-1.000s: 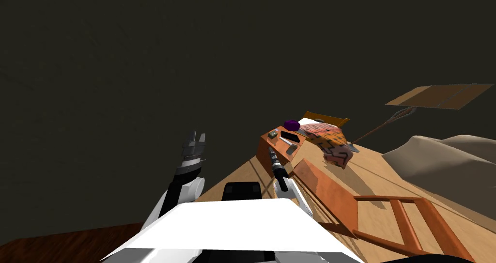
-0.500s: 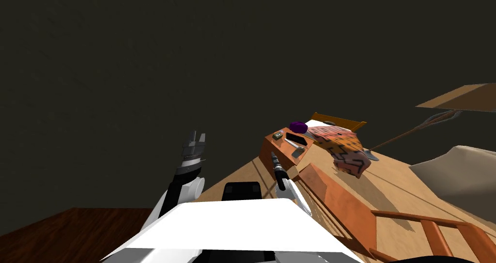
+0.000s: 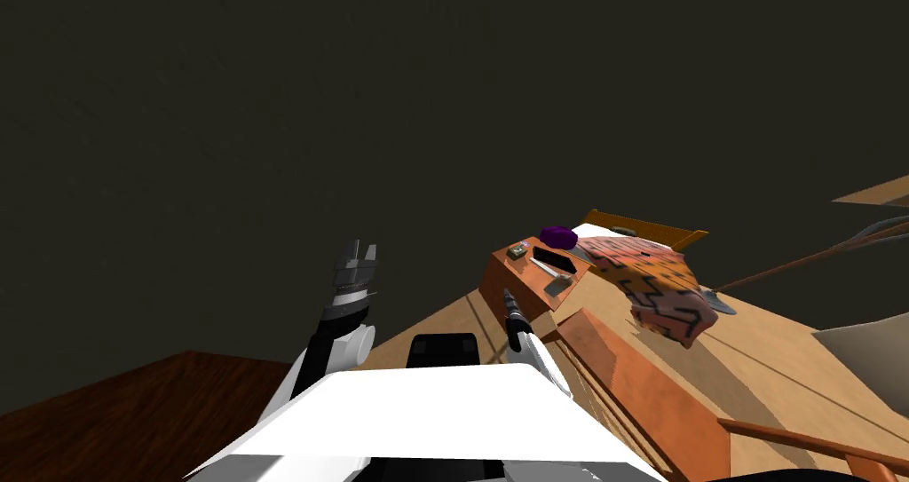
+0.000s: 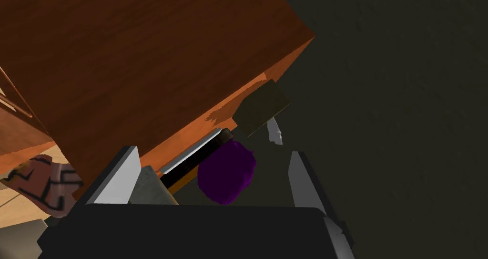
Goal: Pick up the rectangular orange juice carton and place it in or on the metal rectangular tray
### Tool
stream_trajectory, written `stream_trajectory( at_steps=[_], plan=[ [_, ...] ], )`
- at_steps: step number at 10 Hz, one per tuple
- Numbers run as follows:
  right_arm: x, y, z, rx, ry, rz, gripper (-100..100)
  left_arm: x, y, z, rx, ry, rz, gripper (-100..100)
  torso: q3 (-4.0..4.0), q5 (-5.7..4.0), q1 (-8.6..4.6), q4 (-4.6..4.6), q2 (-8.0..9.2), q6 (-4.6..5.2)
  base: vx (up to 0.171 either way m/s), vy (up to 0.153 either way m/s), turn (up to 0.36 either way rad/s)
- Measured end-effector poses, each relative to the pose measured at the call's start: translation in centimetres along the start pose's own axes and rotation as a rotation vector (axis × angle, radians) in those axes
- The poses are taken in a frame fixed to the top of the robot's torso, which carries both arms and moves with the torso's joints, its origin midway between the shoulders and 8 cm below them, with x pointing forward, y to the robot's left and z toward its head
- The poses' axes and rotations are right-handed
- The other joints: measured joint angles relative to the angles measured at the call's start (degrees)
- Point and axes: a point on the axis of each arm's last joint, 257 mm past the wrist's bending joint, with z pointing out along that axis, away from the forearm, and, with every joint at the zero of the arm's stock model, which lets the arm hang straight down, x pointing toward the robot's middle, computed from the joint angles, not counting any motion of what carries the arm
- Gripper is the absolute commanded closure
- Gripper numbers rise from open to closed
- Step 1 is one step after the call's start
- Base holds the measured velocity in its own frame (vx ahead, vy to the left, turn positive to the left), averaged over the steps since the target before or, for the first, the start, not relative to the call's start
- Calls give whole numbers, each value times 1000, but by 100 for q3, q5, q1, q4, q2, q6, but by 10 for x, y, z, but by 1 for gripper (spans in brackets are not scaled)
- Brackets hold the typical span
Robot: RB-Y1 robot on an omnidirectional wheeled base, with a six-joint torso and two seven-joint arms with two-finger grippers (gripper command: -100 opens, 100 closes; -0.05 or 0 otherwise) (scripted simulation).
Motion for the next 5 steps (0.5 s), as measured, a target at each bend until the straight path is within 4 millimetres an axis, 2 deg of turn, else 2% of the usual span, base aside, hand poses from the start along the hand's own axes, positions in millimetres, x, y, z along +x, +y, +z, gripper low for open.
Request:
stream_trajectory(
  at_steps=[3, 5],
  plan=[
    [-10, -54, 3, 125, -46, -68, -100, 0, 0, 0, 0, 0, 0, 0, -1, 0, 1, 0, -3, -2, 11, 25, 108],
    [-19, -80, 1, 193, -83, -113, -100, 0, 0, 0, 0, 0, 0, 0, -1, 0, 1, 0, -2, -3, 9, 22, 131]
  ],
)
